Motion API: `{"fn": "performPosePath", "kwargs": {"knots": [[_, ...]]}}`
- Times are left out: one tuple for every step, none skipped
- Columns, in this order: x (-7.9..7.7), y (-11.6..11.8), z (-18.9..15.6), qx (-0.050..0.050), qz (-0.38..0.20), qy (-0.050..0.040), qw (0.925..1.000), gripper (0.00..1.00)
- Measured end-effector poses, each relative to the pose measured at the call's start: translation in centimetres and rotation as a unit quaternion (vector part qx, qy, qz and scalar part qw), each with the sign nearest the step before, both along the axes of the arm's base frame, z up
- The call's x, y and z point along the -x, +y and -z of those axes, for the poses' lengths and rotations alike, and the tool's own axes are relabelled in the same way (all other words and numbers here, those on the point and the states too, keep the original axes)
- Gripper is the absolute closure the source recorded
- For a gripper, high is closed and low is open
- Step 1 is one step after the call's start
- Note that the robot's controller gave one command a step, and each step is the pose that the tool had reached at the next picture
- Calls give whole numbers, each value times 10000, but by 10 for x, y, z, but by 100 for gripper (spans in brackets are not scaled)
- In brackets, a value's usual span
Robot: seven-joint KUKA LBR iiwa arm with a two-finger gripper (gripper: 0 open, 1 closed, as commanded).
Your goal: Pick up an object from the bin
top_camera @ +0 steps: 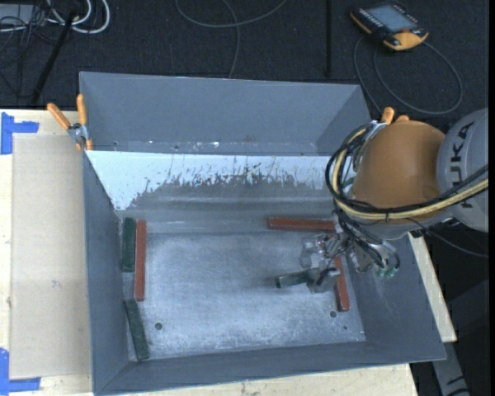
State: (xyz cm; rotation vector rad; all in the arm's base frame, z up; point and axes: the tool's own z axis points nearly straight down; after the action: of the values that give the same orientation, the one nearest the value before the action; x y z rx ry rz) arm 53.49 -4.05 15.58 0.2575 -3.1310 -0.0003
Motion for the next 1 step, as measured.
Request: {"fn": "performPosePath", "kwargs": {"knots": [[0, 0, 0, 0, -5, 0, 10000, 100]]}}
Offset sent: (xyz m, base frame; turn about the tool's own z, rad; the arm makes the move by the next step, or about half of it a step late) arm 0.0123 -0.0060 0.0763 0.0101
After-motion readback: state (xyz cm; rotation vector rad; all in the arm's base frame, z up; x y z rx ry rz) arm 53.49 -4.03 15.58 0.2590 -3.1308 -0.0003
